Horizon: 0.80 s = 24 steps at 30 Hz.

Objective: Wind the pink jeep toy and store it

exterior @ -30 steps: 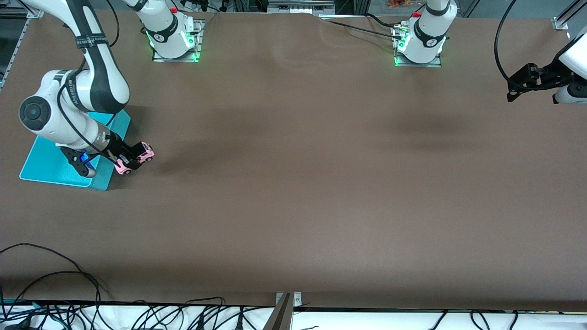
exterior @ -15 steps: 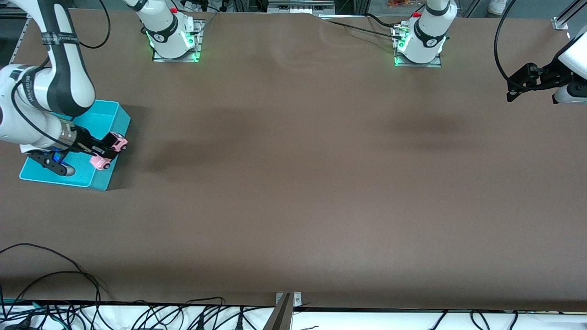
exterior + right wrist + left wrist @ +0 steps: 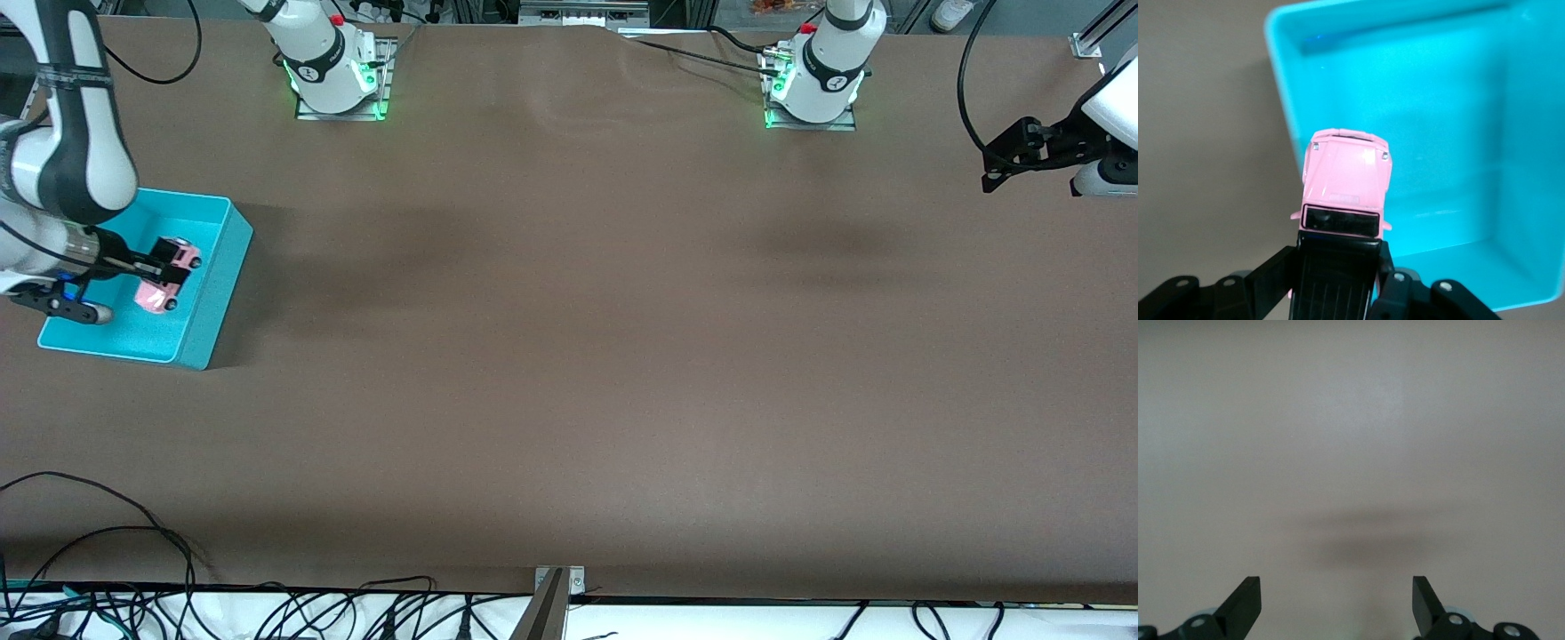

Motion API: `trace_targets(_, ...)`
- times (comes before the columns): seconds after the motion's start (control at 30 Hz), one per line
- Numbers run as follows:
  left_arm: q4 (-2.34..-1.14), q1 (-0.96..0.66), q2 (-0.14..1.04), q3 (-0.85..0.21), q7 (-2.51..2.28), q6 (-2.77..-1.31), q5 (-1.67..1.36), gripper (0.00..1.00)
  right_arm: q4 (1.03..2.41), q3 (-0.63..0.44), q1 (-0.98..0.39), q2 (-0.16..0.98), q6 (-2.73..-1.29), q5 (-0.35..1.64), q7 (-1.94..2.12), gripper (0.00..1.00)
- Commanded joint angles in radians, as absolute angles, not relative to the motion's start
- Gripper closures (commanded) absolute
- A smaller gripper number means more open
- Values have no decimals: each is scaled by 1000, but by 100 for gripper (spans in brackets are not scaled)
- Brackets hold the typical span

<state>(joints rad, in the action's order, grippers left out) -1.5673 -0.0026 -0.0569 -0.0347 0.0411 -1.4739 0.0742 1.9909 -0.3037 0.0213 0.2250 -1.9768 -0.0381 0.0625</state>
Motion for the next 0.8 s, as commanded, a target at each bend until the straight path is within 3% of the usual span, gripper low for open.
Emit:
trace_targets(0.0, -1551, -3, -61, -35, 29, -1453, 57, 0, 1985, -325, 17, 236, -1954, -54, 104, 100)
trace_targets(0.77, -1551, -3, -61, -37, 29, -1443, 57, 0, 2013, -365, 74, 374, -2091, -135, 253, 100)
